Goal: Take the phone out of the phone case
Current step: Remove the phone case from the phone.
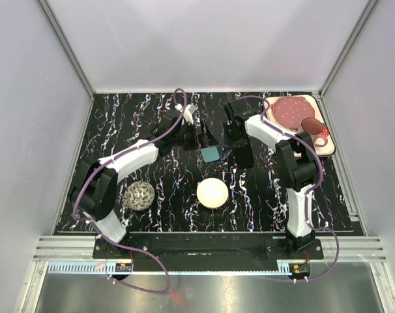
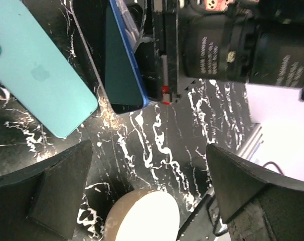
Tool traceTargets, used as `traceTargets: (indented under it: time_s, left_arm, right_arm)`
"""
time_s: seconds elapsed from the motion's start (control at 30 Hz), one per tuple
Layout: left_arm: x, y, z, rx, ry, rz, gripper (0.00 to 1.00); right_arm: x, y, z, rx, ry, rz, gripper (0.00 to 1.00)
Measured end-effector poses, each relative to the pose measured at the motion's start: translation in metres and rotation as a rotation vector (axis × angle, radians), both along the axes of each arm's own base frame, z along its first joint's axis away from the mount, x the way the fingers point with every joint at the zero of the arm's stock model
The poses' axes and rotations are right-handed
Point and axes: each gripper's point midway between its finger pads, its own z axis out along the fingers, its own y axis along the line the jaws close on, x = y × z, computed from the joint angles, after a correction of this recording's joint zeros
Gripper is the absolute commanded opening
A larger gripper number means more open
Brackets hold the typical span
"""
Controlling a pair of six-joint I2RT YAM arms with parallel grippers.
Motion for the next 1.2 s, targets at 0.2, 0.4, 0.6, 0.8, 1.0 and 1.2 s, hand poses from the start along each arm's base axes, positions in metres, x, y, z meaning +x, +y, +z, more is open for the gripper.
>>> traceTargets:
  time_s: [0.2,0.4,0.6,0.8,1.0,1.2]
  left_arm:
    - [-0.014,0.01,0.006,0.05,-0.152,0.009,0.99]
    - [-0.021,0.017,0.01,0.054,-0.233,0.008,0.98]
    - [-0.02,0.016,0.011,0.068,-0.261,0.006,0.97]
    - [-0.02,0.007,0.011,0.121,-0.336,0.02,0.94]
    - [-0.013,0.005,0.015,0.179,-0.421,0.072,0.93]
    - [-0.002,0.015,0.013,0.244,-0.465,0.116,0.91]
  right_arm:
    - [-0.002,0.016,0.044,0.07,0.048,-0.009,0.0]
    - [-0.002,0.029,0.076,0.143,0.067,-0.043,0.0]
    - [-0.01,0.037,0.087,0.177,0.143,-0.049,0.0]
    - [-0.019,0.043,0.082,0.204,0.209,-0.042,0.0]
    - [-0.024,0.046,0.079,0.215,0.241,-0.035,0.0]
    - [-0.024,0.048,0.08,0.225,0.244,-0.03,0.0]
